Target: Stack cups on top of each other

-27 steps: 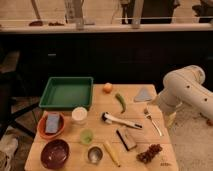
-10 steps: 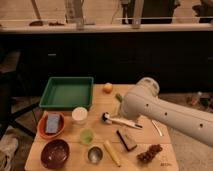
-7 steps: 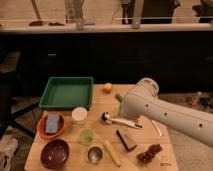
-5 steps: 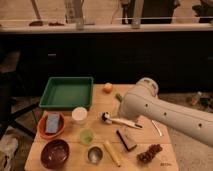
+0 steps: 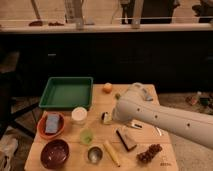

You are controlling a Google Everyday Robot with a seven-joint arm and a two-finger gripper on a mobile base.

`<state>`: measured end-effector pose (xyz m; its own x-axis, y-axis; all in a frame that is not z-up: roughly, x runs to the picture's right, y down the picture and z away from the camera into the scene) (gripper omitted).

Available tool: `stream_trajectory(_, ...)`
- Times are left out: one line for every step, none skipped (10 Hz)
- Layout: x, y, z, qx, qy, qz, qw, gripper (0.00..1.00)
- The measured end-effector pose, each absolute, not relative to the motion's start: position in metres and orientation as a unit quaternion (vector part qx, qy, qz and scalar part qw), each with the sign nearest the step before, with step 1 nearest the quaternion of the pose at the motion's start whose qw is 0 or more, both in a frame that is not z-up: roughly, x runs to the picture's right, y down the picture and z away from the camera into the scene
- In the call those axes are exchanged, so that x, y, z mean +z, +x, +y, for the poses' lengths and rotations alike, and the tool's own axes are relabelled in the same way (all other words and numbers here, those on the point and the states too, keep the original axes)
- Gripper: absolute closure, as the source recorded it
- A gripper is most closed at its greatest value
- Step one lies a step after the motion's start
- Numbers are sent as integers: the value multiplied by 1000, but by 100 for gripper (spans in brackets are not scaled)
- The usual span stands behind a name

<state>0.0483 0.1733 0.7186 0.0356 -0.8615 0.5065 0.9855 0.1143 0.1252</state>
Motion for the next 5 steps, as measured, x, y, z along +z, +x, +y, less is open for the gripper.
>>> stream_trajectory(728,30,182,-666,-124,-252,691,20)
stream_trajectory(738,11,190,-681,-117,-270,670,20)
stream_trajectory(744,3,194,-690,-114,-278,658,20)
stream_trajectory(749,-4,198,-698,-114,-288,646,20)
stream_trajectory(754,-11,205,-706,-119,-297,633,20)
